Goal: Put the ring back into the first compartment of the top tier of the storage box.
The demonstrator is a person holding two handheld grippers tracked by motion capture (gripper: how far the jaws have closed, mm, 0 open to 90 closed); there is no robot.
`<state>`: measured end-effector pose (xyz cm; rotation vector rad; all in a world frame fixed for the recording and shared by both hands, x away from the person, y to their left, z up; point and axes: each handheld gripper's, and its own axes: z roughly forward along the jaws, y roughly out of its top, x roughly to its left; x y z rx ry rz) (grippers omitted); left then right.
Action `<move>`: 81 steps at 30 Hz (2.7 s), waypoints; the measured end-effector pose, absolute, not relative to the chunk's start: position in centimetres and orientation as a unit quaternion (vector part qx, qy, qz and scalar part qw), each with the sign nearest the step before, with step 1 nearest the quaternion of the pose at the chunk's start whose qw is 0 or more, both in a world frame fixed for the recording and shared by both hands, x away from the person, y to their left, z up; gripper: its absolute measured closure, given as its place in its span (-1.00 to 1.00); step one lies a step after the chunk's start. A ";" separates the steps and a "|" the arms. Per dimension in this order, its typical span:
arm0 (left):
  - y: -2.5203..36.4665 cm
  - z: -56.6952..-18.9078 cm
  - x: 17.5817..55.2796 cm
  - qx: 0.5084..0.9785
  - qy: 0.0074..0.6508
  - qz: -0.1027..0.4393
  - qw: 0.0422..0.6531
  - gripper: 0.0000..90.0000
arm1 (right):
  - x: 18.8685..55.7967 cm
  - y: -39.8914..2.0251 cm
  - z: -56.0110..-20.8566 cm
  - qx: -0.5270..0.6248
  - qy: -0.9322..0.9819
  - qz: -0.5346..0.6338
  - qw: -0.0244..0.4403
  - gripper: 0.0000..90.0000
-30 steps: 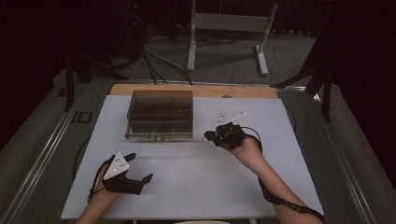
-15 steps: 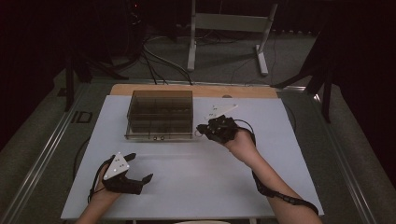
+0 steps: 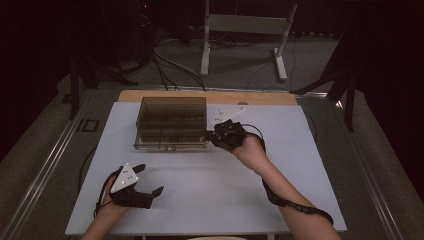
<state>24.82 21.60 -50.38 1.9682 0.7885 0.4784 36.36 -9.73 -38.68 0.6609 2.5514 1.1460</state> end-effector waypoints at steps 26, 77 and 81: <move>21.7 -50.4 24.8 0.803 0.320 0.195 0.463 -0.91 | 37.5 -5.0 -38.6 0.201 0.886 0.401 0.118 0.95; 21.9 -50.3 24.8 0.799 0.320 0.193 0.470 -0.91 | 39.3 3.5 -38.5 0.173 0.889 0.415 0.089 0.95; 21.8 -50.3 24.8 0.798 0.320 0.192 0.474 -0.91 | 39.5 4.0 -38.6 0.175 0.889 0.413 0.089 0.94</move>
